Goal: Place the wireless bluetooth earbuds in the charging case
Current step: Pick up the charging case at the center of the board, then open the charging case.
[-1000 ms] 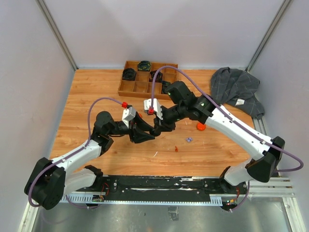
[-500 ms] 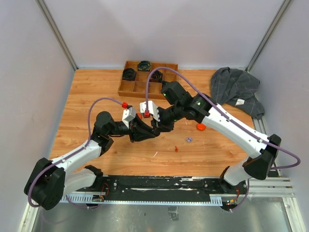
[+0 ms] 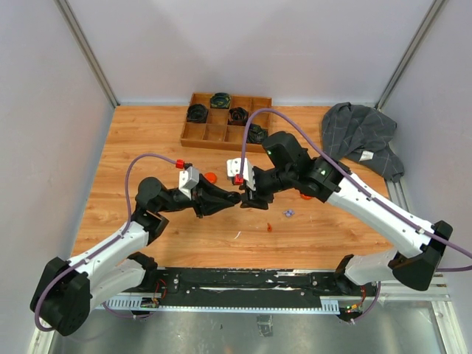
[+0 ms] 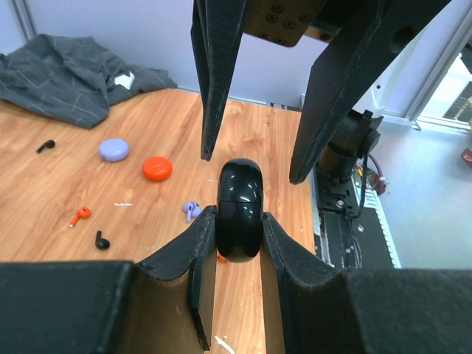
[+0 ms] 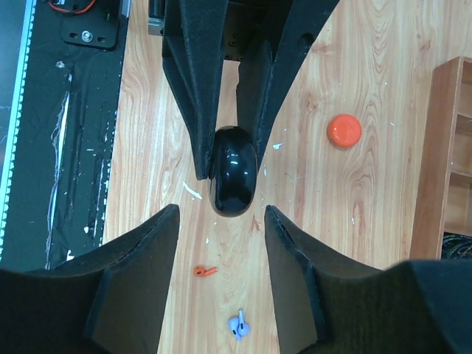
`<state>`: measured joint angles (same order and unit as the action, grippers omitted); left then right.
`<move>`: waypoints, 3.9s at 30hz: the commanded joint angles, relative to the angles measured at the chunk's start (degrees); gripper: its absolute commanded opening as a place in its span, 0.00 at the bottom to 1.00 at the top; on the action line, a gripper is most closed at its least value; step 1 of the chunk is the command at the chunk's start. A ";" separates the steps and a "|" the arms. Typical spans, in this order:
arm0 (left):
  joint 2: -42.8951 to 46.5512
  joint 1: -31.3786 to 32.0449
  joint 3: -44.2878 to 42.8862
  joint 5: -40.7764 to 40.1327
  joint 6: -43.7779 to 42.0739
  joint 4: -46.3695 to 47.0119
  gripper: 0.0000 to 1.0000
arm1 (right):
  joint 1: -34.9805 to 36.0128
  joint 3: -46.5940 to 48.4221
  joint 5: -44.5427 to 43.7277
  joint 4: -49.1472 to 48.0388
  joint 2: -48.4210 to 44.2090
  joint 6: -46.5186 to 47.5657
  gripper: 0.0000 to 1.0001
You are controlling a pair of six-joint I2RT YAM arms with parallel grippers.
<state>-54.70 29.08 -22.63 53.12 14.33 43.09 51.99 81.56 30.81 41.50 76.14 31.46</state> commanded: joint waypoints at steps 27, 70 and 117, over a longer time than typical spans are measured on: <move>3.72 1.65 3.48 -2.84 -0.08 5.60 0.36 | -0.39 5.00 2.76 2.86 5.02 -0.18 0.03; 3.03 1.68 8.48 -9.55 0.98 11.60 0.00 | 1.98 3.62 -2.88 0.42 4.75 -1.25 0.40; -2.61 1.68 16.82 -6.48 -2.09 28.29 0.00 | -1.53 -9.10 -8.28 -19.88 -1.93 -6.84 0.67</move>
<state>-57.21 30.30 -5.39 44.88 13.28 69.63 52.53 70.46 24.97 23.83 75.68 25.80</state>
